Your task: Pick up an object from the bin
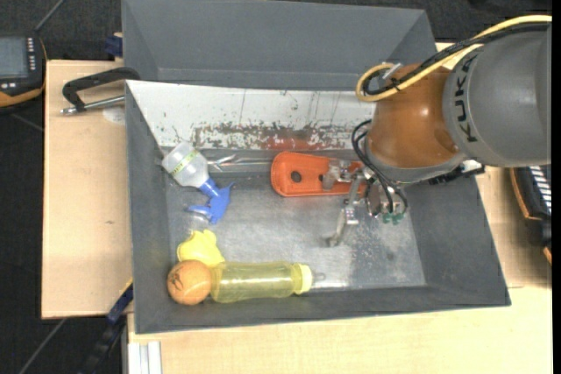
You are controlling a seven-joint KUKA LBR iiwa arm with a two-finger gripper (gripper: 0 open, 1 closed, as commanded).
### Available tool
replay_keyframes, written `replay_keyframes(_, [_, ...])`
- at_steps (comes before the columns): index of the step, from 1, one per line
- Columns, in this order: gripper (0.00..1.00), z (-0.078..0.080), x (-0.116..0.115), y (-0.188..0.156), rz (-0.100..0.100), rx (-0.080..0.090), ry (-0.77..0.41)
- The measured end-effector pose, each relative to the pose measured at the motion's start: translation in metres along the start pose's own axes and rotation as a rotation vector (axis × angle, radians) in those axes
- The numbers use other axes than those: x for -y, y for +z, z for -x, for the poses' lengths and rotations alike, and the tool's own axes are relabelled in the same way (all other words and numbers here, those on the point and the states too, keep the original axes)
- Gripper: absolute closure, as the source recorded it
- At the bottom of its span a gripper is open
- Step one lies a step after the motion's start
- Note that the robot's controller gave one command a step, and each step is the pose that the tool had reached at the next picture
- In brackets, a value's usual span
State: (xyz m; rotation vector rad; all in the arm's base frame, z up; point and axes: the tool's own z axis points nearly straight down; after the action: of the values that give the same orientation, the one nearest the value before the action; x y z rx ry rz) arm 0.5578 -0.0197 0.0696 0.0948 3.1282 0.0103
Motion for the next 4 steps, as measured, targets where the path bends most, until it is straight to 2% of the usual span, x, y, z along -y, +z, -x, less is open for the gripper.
replay_keyframes(1, [1.0, 0.008, 0.0, -0.001, -0.001, -0.002, -0.066])
replay_keyframes(2, [1.0, 0.006, -0.007, -0.001, 0.0, -0.003, -0.093])
replay_keyframes(3, [1.0, 0.004, -0.001, -0.056, 0.001, -0.006, -0.116])
replay_keyframes(4, [1.0, 0.006, 0.001, -0.098, 0.0, 0.007, -0.109])
